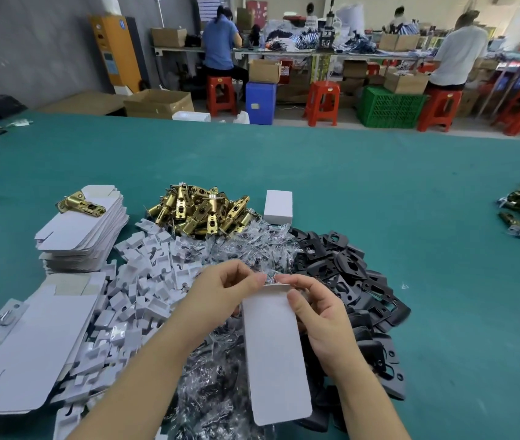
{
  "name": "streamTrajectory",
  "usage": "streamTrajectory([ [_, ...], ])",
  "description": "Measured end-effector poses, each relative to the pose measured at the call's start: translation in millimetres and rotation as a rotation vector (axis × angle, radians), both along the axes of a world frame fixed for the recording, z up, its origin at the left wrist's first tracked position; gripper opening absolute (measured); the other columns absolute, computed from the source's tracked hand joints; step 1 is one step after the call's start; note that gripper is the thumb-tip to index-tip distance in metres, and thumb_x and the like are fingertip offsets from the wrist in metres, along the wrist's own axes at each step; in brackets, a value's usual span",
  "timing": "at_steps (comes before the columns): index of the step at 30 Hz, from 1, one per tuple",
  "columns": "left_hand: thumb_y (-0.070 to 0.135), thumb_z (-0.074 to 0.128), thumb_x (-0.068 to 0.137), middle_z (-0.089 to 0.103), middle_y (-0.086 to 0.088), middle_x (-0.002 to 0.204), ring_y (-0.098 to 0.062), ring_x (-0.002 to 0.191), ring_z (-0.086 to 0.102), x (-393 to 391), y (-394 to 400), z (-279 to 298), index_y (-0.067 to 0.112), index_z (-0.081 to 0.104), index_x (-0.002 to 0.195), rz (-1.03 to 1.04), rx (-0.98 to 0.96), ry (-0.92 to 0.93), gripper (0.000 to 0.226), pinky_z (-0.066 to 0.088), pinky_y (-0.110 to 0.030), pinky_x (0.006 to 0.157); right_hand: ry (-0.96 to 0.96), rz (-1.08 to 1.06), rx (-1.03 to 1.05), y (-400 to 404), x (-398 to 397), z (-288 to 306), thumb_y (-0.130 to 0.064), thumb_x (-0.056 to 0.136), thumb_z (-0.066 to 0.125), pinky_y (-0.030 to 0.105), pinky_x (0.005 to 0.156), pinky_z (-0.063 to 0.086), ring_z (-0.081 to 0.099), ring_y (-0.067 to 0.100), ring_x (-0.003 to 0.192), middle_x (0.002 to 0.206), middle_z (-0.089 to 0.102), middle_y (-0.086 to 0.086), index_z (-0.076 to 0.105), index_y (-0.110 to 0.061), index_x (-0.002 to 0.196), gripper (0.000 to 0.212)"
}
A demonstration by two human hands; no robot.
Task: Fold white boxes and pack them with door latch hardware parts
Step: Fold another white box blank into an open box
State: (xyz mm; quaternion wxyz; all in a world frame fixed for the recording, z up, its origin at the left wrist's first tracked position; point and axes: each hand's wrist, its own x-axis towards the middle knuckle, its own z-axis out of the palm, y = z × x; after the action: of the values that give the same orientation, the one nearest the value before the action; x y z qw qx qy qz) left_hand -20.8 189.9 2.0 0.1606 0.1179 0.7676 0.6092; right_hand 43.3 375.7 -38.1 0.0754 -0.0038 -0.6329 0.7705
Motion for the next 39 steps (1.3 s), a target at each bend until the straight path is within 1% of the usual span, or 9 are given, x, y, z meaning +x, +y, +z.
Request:
streamTrajectory([
  [8, 0.042, 0.064, 0.098, 0.075, 0.011, 0.092, -0.01, 0.074, 0.065, -4, 1, -1, 0.049, 0.075, 0.109, -0.148, -0.151, 0.091, 0.017, 0.054, -0.032, 0.064, -0.008, -0.039, 0.011, 0, -1, -1, -0.032, 0.092, 0.062, 0.033, 0.076, 0.058, 0.069, 0.013, 0.105, 0.126, 0.07, -0.012, 0.075, -0.03, 0.091, 0.013],
  [10, 0.039, 0.065, 0.098, 0.076, 0.015, 0.097, -0.009, 0.084, 0.07, -4, 3, -2, 0.049, 0.075, 0.11, -0.122, -0.116, 0.12, 0.019, 0.059, -0.033, 0.068, -0.017, -0.022, -0.037, -1, 0, 1, -0.039, 0.093, 0.066, 0.031, 0.072, 0.059, 0.071, 0.013, 0.097, 0.122, 0.071, -0.01, 0.075, -0.032, 0.103, 0.015],
  [13, 0.034, 0.068, 0.097, 0.076, 0.02, 0.095, 0.0, 0.079, 0.066, -2, 6, -3, 0.051, 0.075, 0.108, -0.029, -0.085, 0.212, 0.022, 0.049, -0.018, 0.065, -0.023, 0.02, -0.085, -4, 2, 2, -0.043, 0.09, 0.073, 0.032, 0.077, 0.06, 0.072, 0.017, 0.099, 0.124, 0.069, -0.006, 0.069, -0.037, 0.123, 0.034],
  [16, 0.03, 0.069, 0.096, 0.077, 0.016, 0.092, 0.003, 0.074, 0.064, 1, 9, -2, 0.052, 0.077, 0.102, 0.044, 0.004, 0.227, 0.024, 0.046, -0.014, 0.061, -0.025, 0.068, -0.156, -4, 2, 3, -0.038, 0.09, 0.074, 0.037, 0.082, 0.06, 0.071, 0.024, 0.109, 0.135, 0.066, -0.002, 0.058, -0.045, 0.137, 0.05],
  [20, 0.031, 0.068, 0.096, 0.077, 0.009, 0.101, -0.013, 0.089, 0.068, -1, 7, 1, 0.049, 0.078, 0.102, 0.044, 0.039, 0.178, 0.021, 0.054, -0.028, 0.073, -0.08, 0.173, -0.192, -1, 4, 7, -0.037, 0.088, 0.078, 0.044, 0.082, 0.061, 0.072, 0.031, 0.107, 0.126, 0.072, 0.009, 0.059, -0.047, 0.136, 0.053],
  [25, 0.05, 0.053, 0.093, 0.066, 0.024, 0.121, -0.001, 0.108, 0.063, -3, 4, 10, 0.055, 0.068, 0.12, -0.154, -0.084, 0.151, 0.031, 0.052, -0.032, 0.093, -0.074, 0.228, -0.159, -1, 3, 6, -0.035, 0.086, 0.075, 0.045, 0.085, 0.061, 0.072, 0.03, 0.106, 0.124, 0.073, 0.012, 0.065, -0.041, 0.135, 0.05],
  [29, 0.045, 0.048, 0.102, 0.062, 0.029, 0.131, 0.002, 0.114, 0.062, -3, 4, 17, 0.055, 0.061, 0.13, -0.272, -0.088, 0.128, 0.032, 0.05, -0.027, 0.091, -0.083, 0.264, -0.181, 1, 3, 4, -0.032, 0.088, 0.074, 0.044, 0.085, 0.06, 0.072, 0.03, 0.108, 0.125, 0.073, 0.011, 0.066, -0.039, 0.135, 0.049],
  [35, 0.04, 0.053, 0.102, 0.065, 0.015, 0.136, -0.011, 0.123, 0.063, -5, 1, 23, 0.039, 0.067, 0.13, -0.278, 0.076, 0.008, 0.032, 0.051, -0.035, 0.1, -0.094, 0.327, -0.246, 4, 5, 4, -0.027, 0.09, 0.072, 0.041, 0.084, 0.06, 0.071, 0.028, 0.108, 0.127, 0.071, 0.011, 0.063, -0.033, 0.14, 0.051],
  [39, 0.044, 0.054, 0.1, 0.065, 0.015, 0.135, -0.012, 0.12, 0.065, -4, 1, 25, 0.039, 0.067, 0.13, -0.272, 0.089, -0.01, 0.033, 0.052, -0.032, 0.094, -0.1, 0.339, -0.255, 5, 6, 7, -0.026, 0.089, 0.072, 0.04, 0.084, 0.06, 0.071, 0.029, 0.108, 0.129, 0.07, 0.013, 0.064, -0.032, 0.139, 0.051],
])
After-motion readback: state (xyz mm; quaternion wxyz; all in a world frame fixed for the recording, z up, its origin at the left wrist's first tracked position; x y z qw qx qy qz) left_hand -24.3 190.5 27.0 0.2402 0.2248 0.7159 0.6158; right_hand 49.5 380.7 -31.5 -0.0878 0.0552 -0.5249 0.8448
